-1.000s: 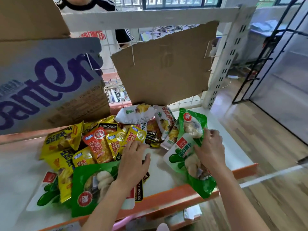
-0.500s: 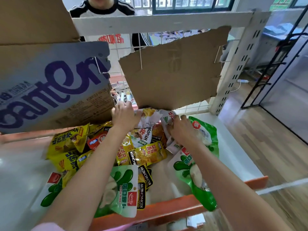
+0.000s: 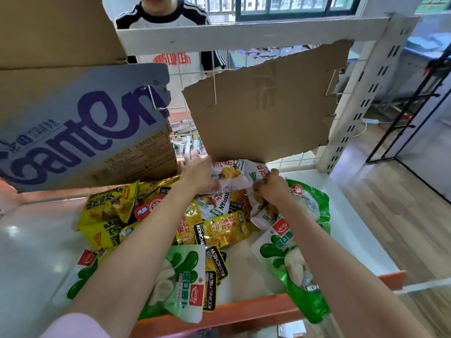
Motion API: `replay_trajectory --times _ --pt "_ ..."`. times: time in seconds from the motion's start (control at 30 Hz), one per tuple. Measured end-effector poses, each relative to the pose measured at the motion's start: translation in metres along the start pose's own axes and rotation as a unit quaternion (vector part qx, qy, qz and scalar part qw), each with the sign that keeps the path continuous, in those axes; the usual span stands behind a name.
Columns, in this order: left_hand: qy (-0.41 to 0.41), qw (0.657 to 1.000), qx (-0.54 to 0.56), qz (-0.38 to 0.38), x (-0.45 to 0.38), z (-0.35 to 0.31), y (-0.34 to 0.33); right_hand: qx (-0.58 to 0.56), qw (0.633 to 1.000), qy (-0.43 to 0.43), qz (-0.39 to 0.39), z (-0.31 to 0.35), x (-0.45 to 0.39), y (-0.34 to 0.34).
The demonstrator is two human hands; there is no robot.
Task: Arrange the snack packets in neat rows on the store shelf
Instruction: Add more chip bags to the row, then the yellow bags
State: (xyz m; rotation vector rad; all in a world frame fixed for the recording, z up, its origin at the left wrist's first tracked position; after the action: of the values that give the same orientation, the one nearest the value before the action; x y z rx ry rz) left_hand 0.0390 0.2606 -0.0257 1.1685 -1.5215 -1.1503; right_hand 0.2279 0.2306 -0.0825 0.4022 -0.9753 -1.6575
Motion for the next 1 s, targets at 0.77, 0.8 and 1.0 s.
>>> replay_trajectory --times 0.77,0.8,1.0 --pt "0.179 0.869 0.44 -0.134 0.209 0.042 -0.008 -0.163 0.954 0.22 0.12 0.031 0.142 -0.006" --pt "0.196 0.85 0.471 -0.133 0.222 0.047 -0.014 -0.163 0.951 0.224 0.136 0.031 0.151 -0.012" --pt "0.314 0.752 0.561 -0.146 0.299 0.095 -0.046 -0.144 0.923 0.289 0.211 0.06 0.207 -0.052"
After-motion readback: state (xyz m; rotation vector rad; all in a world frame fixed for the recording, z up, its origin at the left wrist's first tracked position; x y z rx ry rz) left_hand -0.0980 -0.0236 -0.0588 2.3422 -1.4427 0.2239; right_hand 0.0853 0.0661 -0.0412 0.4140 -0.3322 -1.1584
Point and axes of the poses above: each hand's wrist, its own x-axis away from the middle knuckle, its own y-axis out of the back of the hand, z = x × y, the point moved 6 cm from there along -x, towards the middle knuckle, and after that the axes turned 1 degree about -x, right-handed, at the moved point
